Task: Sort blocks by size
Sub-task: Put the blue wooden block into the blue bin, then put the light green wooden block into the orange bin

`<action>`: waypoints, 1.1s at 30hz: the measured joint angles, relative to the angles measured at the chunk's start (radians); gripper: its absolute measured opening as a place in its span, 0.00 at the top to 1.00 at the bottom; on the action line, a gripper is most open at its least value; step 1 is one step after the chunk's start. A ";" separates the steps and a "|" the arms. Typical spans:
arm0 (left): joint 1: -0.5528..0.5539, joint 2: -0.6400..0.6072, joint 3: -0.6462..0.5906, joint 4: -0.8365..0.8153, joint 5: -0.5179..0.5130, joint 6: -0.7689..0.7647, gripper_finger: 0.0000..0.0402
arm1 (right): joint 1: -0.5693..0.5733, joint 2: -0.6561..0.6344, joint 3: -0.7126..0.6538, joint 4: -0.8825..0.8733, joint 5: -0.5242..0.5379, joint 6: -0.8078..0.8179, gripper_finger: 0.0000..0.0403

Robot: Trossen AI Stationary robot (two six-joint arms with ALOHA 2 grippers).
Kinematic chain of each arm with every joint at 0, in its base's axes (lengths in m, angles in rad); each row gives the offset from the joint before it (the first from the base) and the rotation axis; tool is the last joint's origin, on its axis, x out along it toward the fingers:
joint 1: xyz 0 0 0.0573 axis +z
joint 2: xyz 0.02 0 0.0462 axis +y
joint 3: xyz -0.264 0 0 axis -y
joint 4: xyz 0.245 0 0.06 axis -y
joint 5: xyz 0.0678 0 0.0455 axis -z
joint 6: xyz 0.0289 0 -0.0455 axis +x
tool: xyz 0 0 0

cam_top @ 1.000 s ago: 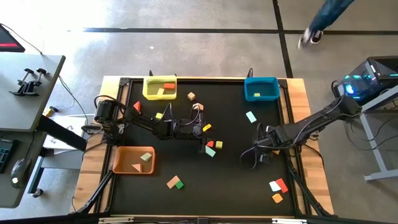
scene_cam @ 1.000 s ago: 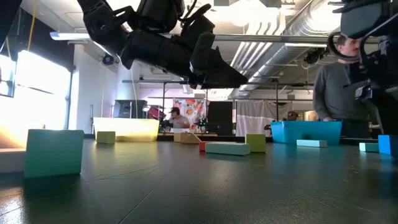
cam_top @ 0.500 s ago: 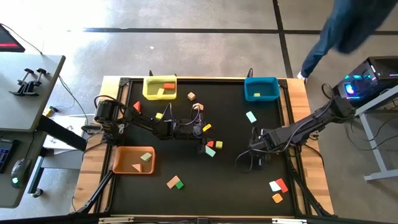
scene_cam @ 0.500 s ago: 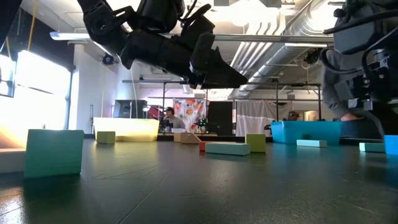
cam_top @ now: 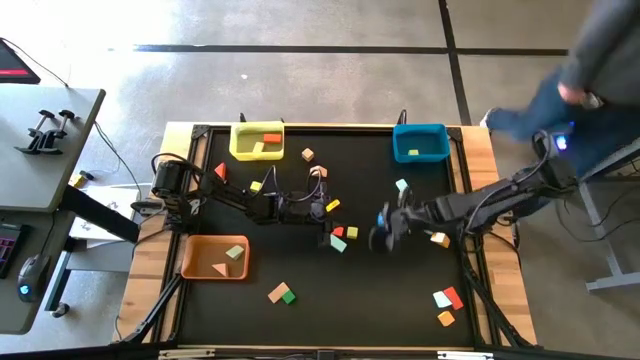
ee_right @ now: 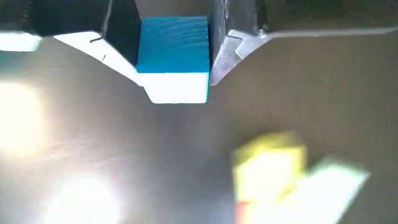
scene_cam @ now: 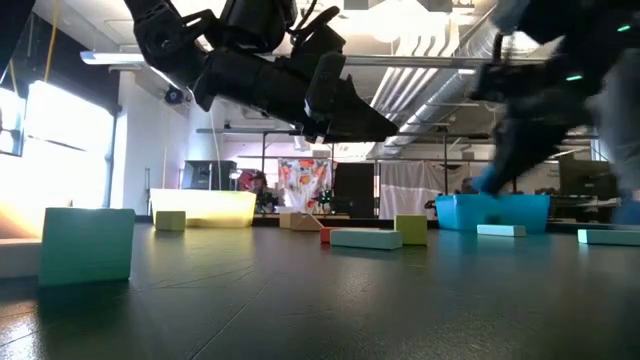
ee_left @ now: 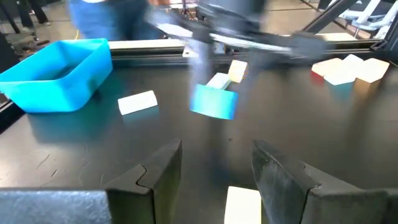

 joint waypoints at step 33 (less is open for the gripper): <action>-0.025 0.000 0.000 0.009 0.000 0.000 0.55 | -0.980 -0.016 -0.237 0.621 0.277 -0.091 0.65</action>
